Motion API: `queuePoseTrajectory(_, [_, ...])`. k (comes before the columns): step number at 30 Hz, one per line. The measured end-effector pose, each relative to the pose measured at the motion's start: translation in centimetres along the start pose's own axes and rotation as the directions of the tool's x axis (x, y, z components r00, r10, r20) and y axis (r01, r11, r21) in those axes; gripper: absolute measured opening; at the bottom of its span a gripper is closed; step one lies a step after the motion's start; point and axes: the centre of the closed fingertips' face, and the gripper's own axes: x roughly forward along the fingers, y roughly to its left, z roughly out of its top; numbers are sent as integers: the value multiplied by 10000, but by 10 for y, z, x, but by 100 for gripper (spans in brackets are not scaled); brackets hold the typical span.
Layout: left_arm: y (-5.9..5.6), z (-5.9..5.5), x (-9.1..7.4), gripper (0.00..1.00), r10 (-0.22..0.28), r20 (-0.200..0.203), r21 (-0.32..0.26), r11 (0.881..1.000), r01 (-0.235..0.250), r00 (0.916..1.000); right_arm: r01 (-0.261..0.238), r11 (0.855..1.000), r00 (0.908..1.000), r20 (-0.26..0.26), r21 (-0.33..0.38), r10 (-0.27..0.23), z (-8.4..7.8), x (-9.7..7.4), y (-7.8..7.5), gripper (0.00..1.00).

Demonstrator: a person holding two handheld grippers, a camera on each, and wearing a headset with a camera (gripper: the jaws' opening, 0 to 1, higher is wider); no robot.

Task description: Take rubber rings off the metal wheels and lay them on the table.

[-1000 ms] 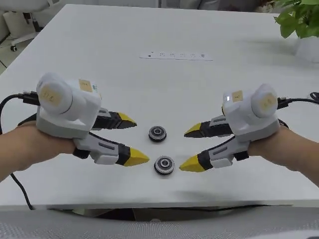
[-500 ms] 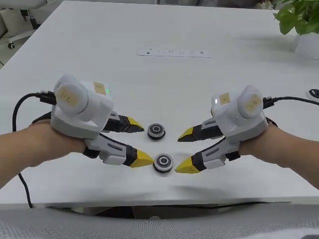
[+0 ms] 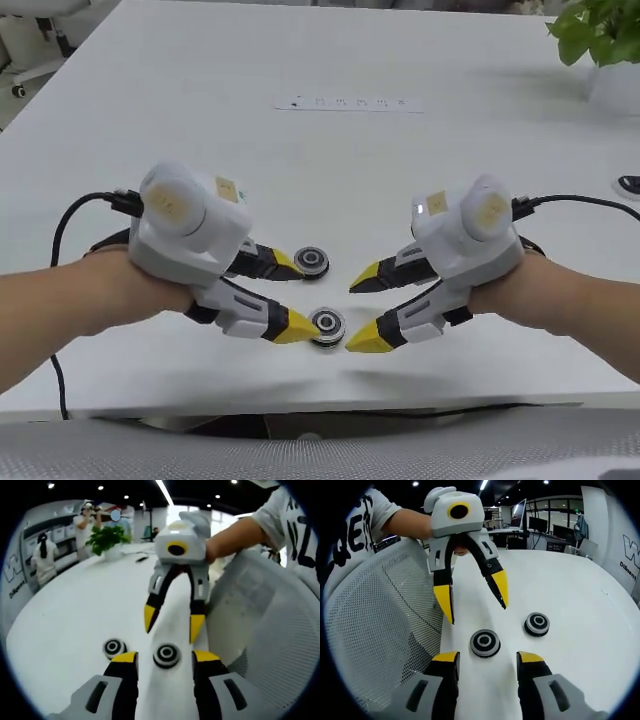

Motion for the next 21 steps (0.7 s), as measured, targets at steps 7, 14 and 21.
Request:
queuePoseTrajectory(7, [-4, -5, 10, 38, -222, -338, 203, 9995, 229, 9992, -8, 10000, 10000, 27, 23, 8, 0, 1, 0, 42])
queuePoseTrajectory(14, [0, -7, 17, 31, -198, -382, 79, 9998, 202, 9991, -82, 10000, 10000, -24, 18, 82, -1, 3, 3, 43])
queuePoseTrajectory(21, [0, -13, 25, 26, -239, -615, 74, 9997, 244, 9978, -107, 9999, 9999, -55, 54, 108, -2, 3, 4, 42])
